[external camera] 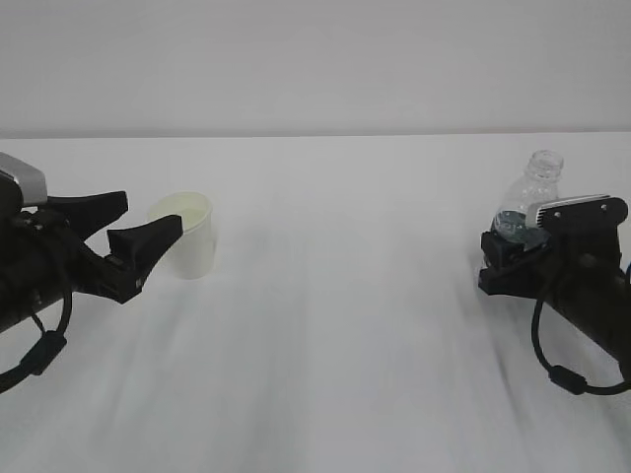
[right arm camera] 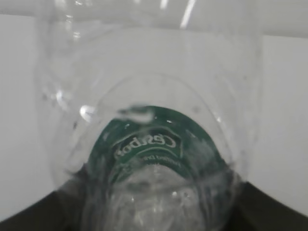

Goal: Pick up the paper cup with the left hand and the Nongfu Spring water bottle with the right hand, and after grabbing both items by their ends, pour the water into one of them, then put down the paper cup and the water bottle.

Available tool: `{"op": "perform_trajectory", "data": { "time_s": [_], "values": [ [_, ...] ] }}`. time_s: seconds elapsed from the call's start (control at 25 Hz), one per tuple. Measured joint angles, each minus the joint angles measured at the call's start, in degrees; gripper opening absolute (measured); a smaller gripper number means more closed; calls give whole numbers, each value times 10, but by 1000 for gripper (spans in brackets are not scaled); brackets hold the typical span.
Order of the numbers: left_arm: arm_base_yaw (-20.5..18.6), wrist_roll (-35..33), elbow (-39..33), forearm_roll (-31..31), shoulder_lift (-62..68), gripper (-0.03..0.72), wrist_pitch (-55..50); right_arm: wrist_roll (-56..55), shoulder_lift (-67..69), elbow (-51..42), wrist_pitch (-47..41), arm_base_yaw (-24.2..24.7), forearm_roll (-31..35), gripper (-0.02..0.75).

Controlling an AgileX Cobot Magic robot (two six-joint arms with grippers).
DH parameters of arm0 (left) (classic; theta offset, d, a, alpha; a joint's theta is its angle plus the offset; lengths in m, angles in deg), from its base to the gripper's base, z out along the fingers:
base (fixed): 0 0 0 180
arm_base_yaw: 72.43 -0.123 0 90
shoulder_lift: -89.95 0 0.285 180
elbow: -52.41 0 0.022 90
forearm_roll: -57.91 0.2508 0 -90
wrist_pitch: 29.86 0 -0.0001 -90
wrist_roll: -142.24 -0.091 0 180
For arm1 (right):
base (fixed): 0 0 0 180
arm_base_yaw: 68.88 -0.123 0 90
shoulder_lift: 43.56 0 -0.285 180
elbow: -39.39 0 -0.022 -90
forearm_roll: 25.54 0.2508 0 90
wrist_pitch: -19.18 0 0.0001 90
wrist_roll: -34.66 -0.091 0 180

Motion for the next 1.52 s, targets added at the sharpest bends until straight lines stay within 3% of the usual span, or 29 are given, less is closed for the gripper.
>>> {"op": "perform_trajectory", "data": {
  "time_s": [1.52],
  "values": [
    [0, 0, 0, 0, 0, 578, 0, -3, 0, 7, 0, 0, -3, 417]
  ]
}}
